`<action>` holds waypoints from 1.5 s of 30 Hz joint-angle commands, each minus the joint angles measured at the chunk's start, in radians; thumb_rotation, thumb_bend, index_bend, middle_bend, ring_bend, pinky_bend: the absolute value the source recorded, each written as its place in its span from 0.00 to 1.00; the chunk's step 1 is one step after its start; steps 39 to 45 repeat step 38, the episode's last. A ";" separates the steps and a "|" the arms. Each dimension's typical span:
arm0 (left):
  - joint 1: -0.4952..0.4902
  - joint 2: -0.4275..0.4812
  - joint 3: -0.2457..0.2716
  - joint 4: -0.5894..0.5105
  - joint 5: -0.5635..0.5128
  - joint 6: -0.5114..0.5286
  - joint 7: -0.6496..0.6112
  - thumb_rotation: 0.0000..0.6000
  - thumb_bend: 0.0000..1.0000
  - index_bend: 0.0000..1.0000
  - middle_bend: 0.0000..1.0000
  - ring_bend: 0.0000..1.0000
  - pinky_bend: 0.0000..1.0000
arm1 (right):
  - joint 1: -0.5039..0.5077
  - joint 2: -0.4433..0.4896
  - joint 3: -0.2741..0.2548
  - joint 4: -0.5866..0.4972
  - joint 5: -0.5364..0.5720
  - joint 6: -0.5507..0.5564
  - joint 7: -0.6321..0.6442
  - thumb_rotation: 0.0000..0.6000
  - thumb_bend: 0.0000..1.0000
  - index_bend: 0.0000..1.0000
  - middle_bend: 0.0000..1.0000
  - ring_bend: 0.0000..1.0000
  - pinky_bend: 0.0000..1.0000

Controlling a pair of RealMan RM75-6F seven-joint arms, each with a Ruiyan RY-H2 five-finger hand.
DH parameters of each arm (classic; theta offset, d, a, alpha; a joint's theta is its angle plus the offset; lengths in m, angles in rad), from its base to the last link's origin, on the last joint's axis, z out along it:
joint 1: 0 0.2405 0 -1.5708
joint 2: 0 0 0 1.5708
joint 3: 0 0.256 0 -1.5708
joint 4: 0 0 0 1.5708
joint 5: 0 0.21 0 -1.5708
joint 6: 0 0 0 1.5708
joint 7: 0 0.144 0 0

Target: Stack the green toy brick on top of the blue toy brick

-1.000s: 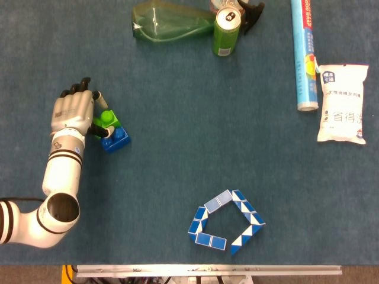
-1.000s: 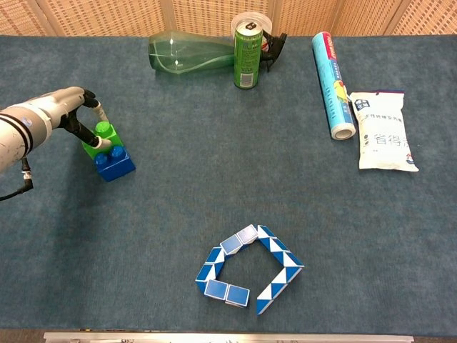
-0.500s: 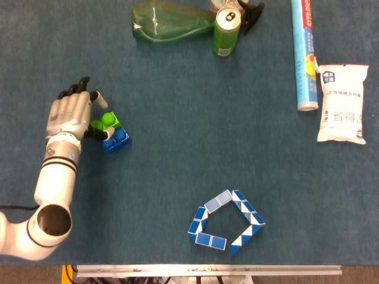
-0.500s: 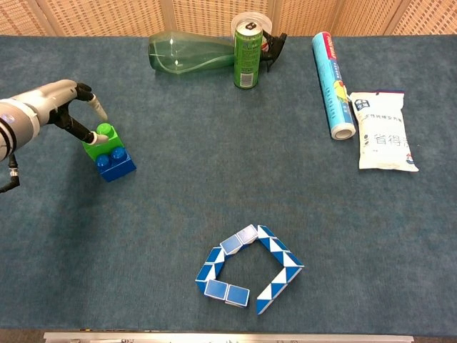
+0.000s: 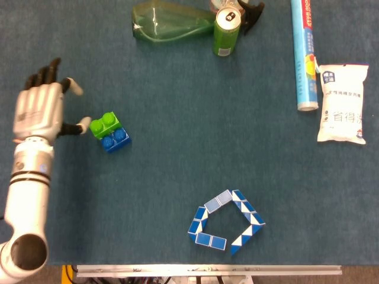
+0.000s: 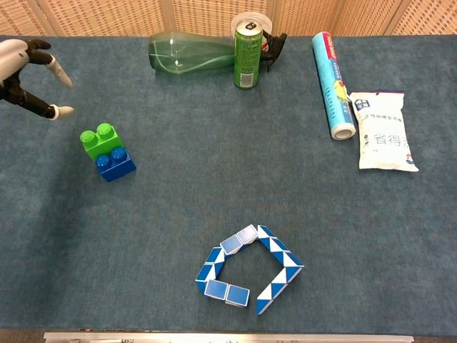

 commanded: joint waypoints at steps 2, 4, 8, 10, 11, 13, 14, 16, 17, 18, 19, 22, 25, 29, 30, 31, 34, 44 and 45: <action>0.063 0.047 0.081 -0.009 0.119 0.078 0.042 1.00 0.23 0.36 0.03 0.00 0.07 | 0.000 -0.002 -0.002 -0.005 -0.002 0.004 -0.015 1.00 0.24 0.43 0.43 0.33 0.41; 0.085 0.057 0.103 0.009 0.158 0.096 0.044 1.00 0.23 0.36 0.03 0.00 0.07 | 0.000 -0.004 -0.002 -0.008 -0.003 0.007 -0.023 1.00 0.24 0.43 0.43 0.33 0.41; 0.139 0.072 0.145 0.074 0.271 0.110 0.003 1.00 0.23 0.36 0.03 0.00 0.07 | 0.000 -0.009 -0.002 -0.013 0.000 0.010 -0.045 1.00 0.24 0.43 0.43 0.33 0.41; 0.157 0.085 0.171 0.105 0.324 0.094 -0.011 1.00 0.23 0.36 0.03 0.00 0.07 | 0.000 -0.012 -0.002 -0.016 0.003 0.011 -0.059 1.00 0.24 0.43 0.43 0.33 0.41; 0.166 0.099 0.191 0.124 0.363 0.072 -0.021 1.00 0.23 0.36 0.03 0.00 0.07 | 0.000 -0.014 -0.002 -0.019 0.003 0.013 -0.069 1.00 0.24 0.43 0.43 0.33 0.41; 0.183 0.118 0.211 0.147 0.410 0.043 -0.057 1.00 0.23 0.36 0.03 0.00 0.07 | -0.001 -0.017 -0.003 -0.025 0.000 0.019 -0.082 1.00 0.24 0.43 0.43 0.33 0.41; 0.195 0.128 0.219 0.164 0.444 0.027 -0.089 1.00 0.23 0.36 0.03 0.00 0.07 | -0.002 -0.019 -0.004 -0.028 -0.002 0.023 -0.090 1.00 0.24 0.43 0.43 0.33 0.41; 0.214 0.142 0.232 0.196 0.501 0.003 -0.148 1.00 0.23 0.36 0.03 0.00 0.07 | -0.003 -0.022 -0.005 -0.033 -0.006 0.029 -0.104 1.00 0.24 0.43 0.43 0.33 0.41; 0.226 0.151 0.241 0.220 0.539 -0.012 -0.186 1.00 0.23 0.36 0.03 0.00 0.07 | -0.004 -0.024 -0.006 -0.036 -0.007 0.033 -0.116 1.00 0.24 0.43 0.43 0.33 0.41; 0.234 0.157 0.249 0.238 0.569 -0.023 -0.213 1.00 0.23 0.36 0.03 0.00 0.07 | -0.004 -0.026 -0.006 -0.037 -0.007 0.035 -0.126 1.00 0.24 0.43 0.43 0.33 0.41; 0.246 0.161 0.258 0.265 0.611 -0.032 -0.248 1.00 0.23 0.35 0.03 0.00 0.07 | -0.004 -0.029 -0.007 -0.039 -0.006 0.036 -0.137 1.00 0.24 0.43 0.43 0.33 0.41; 0.276 0.157 0.282 0.341 0.720 -0.036 -0.310 1.00 0.23 0.35 0.03 0.00 0.07 | -0.003 -0.036 -0.008 -0.045 -0.006 0.041 -0.165 1.00 0.24 0.43 0.43 0.33 0.41; 0.310 0.130 0.295 0.423 0.813 -0.001 -0.337 1.00 0.23 0.36 0.03 0.00 0.07 | -0.004 -0.041 -0.008 -0.051 -0.007 0.046 -0.186 1.00 0.24 0.43 0.43 0.33 0.41; 0.362 0.075 0.298 0.529 0.889 0.050 -0.352 1.00 0.23 0.37 0.03 0.00 0.07 | -0.006 -0.047 -0.009 -0.059 -0.008 0.056 -0.215 1.00 0.24 0.43 0.43 0.33 0.41; 0.372 0.066 0.297 0.546 0.897 0.057 -0.354 1.00 0.23 0.38 0.04 0.00 0.07 | -0.006 -0.048 -0.008 -0.060 -0.008 0.058 -0.218 1.00 0.24 0.43 0.43 0.33 0.41; 0.382 0.060 0.295 0.561 0.901 0.063 -0.357 1.00 0.23 0.38 0.04 0.00 0.07 | -0.007 -0.048 -0.008 -0.061 -0.007 0.059 -0.222 1.00 0.24 0.43 0.43 0.33 0.41; 0.421 0.041 0.286 0.608 0.912 0.090 -0.380 1.00 0.23 0.38 0.04 0.00 0.07 | -0.008 -0.051 -0.005 -0.062 0.000 0.062 -0.233 1.00 0.24 0.43 0.43 0.33 0.41; 0.459 0.034 0.269 0.656 0.907 0.106 -0.424 1.00 0.23 0.38 0.05 0.00 0.07 | -0.009 -0.053 -0.001 -0.058 0.017 0.055 -0.242 1.00 0.24 0.43 0.43 0.33 0.41; 0.459 0.034 0.269 0.656 0.907 0.106 -0.424 1.00 0.23 0.38 0.05 0.00 0.07 | -0.009 -0.053 -0.001 -0.058 0.017 0.055 -0.242 1.00 0.24 0.43 0.43 0.33 0.41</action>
